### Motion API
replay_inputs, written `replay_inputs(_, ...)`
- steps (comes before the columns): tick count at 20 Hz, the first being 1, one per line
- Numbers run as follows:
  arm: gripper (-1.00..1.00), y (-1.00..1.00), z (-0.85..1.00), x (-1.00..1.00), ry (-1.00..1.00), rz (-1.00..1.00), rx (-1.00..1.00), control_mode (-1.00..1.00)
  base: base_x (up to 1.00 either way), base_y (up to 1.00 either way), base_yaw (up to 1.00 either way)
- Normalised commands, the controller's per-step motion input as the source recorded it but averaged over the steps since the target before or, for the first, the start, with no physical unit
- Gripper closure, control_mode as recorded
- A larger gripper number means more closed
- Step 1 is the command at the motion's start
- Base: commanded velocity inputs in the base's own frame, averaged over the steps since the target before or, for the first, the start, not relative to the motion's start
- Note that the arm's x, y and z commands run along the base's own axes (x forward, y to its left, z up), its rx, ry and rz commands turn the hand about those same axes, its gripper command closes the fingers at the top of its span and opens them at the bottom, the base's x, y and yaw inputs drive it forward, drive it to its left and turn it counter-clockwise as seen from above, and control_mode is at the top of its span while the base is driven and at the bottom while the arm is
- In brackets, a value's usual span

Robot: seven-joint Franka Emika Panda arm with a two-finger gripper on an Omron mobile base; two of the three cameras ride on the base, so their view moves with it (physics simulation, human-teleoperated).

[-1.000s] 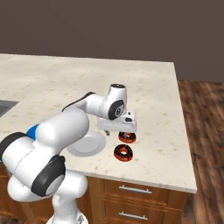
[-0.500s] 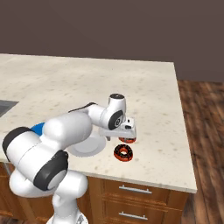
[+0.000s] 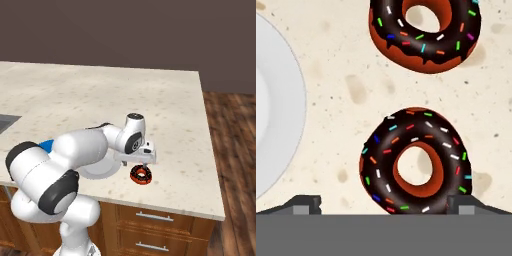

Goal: Place the pastries on the plates.

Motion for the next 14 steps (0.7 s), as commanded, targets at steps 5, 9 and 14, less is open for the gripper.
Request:
replay_inputs(5, -1.00, 0.00, -0.25, 0.00, 0.00, 0.00, 0.00, -1.00, 0.00, 0.00, 0.00)
replay_inputs(9, -1.00, 0.00, -0.22, 0.01, 0.00, 0.00, 0.00, -1.00, 0.00, 0.00, 0.00)
replay_inputs(14, -1.00, 0.00, -0.19, 0.00, 0.00, 0.00, 0.00, -1.00, 0.00, 0.00, 0.00)
